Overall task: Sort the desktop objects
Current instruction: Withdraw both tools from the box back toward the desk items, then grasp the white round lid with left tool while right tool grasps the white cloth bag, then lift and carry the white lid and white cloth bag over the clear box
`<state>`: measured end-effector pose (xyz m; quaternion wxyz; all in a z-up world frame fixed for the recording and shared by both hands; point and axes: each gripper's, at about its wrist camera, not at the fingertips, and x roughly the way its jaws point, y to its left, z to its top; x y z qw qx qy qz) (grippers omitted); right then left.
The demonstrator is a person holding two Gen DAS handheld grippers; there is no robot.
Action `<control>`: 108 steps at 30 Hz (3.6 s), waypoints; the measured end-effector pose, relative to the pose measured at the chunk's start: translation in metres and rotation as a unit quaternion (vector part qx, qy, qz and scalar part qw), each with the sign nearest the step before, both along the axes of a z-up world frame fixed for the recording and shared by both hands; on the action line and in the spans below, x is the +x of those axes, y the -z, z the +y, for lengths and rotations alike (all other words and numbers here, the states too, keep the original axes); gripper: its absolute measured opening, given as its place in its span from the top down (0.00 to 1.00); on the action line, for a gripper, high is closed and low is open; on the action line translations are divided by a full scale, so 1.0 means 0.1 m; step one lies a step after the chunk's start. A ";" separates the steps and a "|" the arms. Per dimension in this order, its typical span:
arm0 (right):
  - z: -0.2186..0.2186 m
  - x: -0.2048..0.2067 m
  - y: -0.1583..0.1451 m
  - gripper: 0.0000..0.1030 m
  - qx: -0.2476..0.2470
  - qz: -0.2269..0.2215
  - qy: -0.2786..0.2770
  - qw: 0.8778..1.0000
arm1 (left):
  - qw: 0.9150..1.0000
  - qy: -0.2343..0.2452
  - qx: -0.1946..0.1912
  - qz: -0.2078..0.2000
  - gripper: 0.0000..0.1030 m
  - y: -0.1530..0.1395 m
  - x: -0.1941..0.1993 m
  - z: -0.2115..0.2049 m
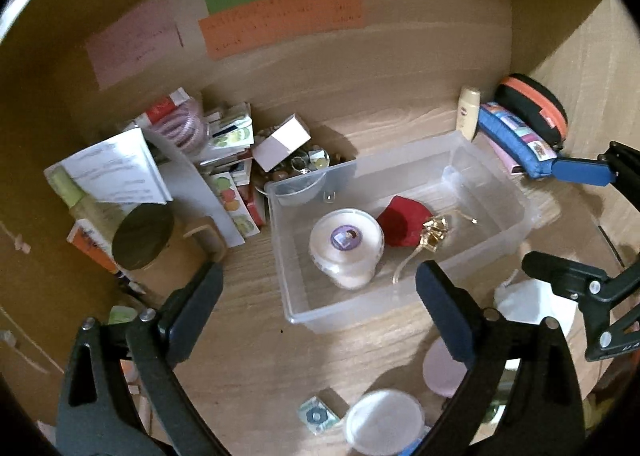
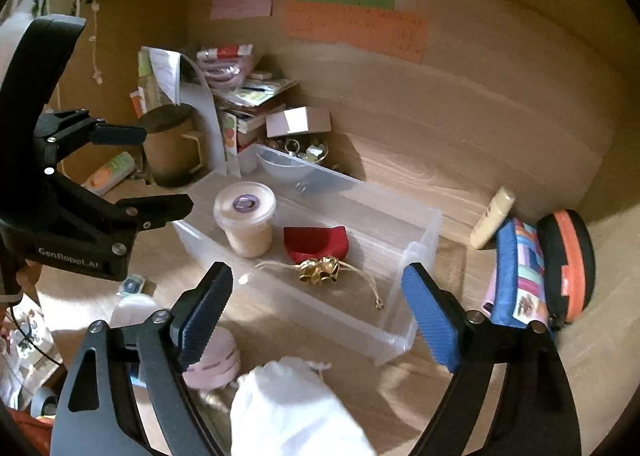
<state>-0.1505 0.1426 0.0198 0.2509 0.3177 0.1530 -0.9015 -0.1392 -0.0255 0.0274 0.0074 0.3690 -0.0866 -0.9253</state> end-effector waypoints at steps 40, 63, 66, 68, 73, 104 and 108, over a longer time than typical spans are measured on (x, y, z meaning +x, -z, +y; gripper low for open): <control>0.33 0.55 0.92 0.12 0.000 -0.091 0.067 0.994 | 0.992 0.025 0.092 -0.081 0.03 1.06 0.85 0.03; 0.24 0.33 1.20 0.16 -0.013 -0.144 0.043 0.989 | 0.992 0.023 0.088 -0.084 0.27 1.25 0.65 0.09; 0.25 0.33 1.19 0.30 -0.014 -0.140 0.037 0.989 | 0.993 0.021 0.086 -0.079 0.31 1.26 0.65 0.09; 0.24 0.33 1.18 0.35 -0.014 -0.136 0.037 0.990 | 0.994 0.019 0.083 -0.075 0.35 1.26 0.65 0.09; 0.27 0.37 1.18 0.51 -0.025 -0.132 0.036 0.990 | 0.994 0.017 0.082 -0.067 0.37 1.27 0.64 0.09; 0.52 0.61 0.57 0.62 -0.039 -0.034 0.066 0.996 | 0.996 -0.014 0.091 0.005 0.37 0.80 0.72 -0.04; 0.51 0.65 0.46 0.62 -0.045 -0.019 0.065 0.997 | 0.996 -0.015 0.085 0.021 0.37 0.67 0.75 -0.06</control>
